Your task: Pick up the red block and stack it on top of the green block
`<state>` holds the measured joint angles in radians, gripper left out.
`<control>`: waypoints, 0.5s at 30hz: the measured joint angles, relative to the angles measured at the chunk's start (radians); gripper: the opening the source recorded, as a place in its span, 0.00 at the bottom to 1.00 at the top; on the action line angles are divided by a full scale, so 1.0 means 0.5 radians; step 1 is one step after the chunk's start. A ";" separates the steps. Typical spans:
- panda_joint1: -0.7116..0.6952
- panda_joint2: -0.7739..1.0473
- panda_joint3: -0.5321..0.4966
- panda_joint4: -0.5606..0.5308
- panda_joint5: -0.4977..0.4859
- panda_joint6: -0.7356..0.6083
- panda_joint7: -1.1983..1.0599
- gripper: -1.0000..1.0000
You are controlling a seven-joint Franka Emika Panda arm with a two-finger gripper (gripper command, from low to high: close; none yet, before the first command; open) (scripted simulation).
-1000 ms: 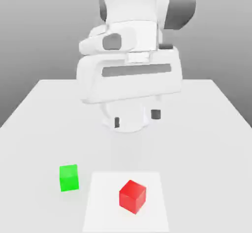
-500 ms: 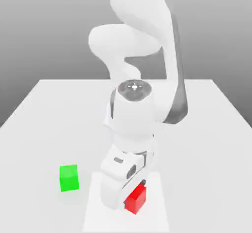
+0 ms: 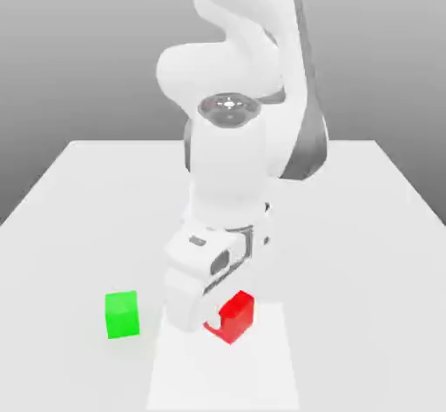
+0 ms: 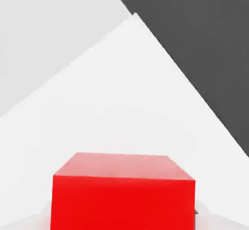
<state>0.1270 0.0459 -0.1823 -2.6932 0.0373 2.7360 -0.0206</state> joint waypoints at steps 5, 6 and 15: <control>-0.164 -0.115 -0.084 -0.070 -0.034 -0.042 0.441 0.00; -0.201 -0.138 -0.099 -0.084 -0.047 -0.050 0.534 0.00; -0.537 -0.348 -0.189 -0.210 -0.211 -0.126 1.407 0.00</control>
<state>-0.1416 -0.1283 -0.2766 -2.7980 -0.0681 2.6729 0.6827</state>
